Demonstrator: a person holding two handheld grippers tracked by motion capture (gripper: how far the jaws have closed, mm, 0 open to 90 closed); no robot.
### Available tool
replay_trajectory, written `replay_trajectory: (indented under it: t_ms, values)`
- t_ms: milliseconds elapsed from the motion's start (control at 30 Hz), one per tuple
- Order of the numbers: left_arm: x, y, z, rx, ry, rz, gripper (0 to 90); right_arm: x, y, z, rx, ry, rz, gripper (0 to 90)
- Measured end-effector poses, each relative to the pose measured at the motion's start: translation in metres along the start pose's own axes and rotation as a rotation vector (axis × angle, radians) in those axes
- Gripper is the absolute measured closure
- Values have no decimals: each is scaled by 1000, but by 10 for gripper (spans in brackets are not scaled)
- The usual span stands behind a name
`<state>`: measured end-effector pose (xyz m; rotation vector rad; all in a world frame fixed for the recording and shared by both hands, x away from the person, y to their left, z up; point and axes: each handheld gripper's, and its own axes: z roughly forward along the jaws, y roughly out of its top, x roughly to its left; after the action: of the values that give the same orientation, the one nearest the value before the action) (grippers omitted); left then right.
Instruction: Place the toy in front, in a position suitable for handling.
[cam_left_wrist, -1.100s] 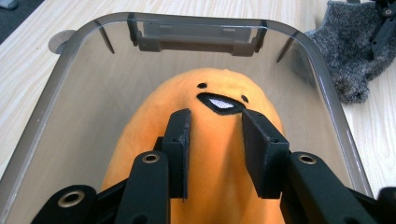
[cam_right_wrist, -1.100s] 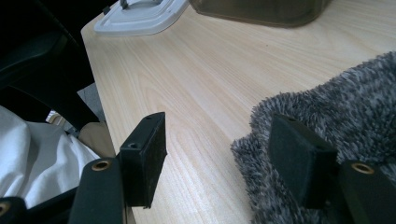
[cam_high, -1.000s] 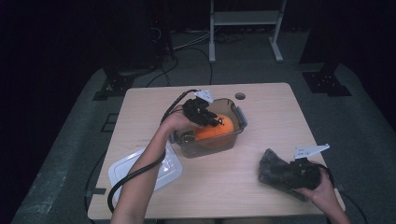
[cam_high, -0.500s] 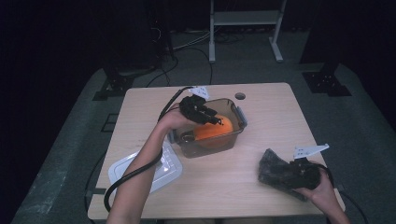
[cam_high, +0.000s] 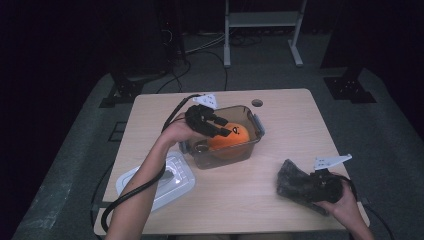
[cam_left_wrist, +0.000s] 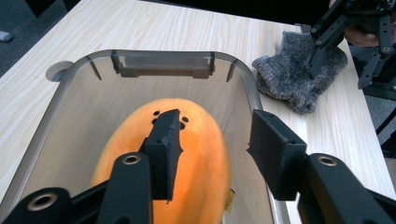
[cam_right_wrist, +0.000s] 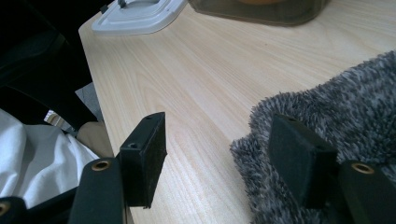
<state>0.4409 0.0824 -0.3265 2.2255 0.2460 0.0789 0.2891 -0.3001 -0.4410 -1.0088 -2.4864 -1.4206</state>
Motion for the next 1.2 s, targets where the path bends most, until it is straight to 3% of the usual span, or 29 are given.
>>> replay_trajectory:
  t_ms: [600,1200]
  values:
    - [-20,-13,-30,-59,36,-1,320,1,0,1,5,-4,-3,361]
    - [-37,-25,-53,-64,72,-19,191,2,1,2,6,-7,-5,360]
